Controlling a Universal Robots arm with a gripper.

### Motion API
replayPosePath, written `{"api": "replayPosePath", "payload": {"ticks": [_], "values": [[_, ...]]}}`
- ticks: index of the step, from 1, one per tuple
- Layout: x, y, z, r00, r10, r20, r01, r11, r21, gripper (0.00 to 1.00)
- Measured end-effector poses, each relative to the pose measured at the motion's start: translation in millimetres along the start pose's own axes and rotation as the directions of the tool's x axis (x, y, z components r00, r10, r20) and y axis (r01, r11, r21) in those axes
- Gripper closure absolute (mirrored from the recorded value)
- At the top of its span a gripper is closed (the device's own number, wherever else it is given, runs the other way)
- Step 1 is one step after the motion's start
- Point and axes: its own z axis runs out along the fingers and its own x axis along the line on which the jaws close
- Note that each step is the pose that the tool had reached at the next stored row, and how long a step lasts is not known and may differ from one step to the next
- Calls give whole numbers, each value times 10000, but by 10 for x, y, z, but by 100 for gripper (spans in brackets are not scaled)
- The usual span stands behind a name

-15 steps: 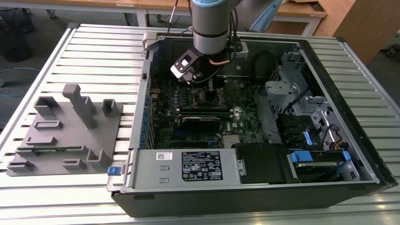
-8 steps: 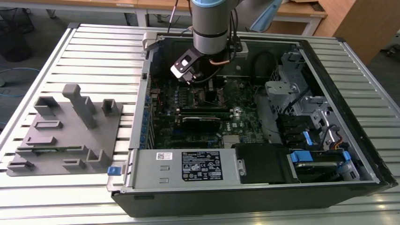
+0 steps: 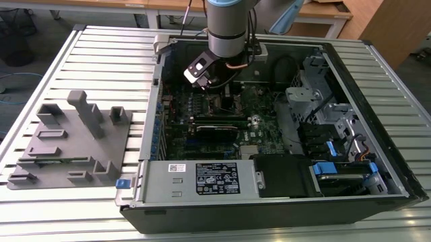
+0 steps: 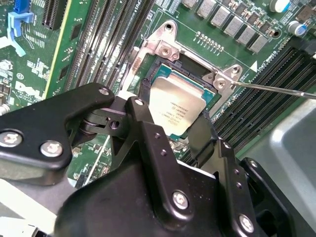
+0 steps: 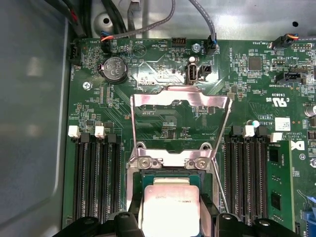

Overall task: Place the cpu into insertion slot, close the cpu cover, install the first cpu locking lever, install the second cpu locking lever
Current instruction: 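Place the cpu into insertion slot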

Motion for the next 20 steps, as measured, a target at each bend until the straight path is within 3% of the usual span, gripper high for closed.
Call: {"api": "replayPosePath", "payload": {"ticks": [4, 8, 20], "values": [[-5, 0, -2, 10000, -1, 4, 1, 10000, 3, 46], [-7, 0, -1, 10000, 8, -84, -8, 10000, -3, 46], [-24, 1, 2, 10000, 8, -86, -8, 10000, -3, 46]]}}
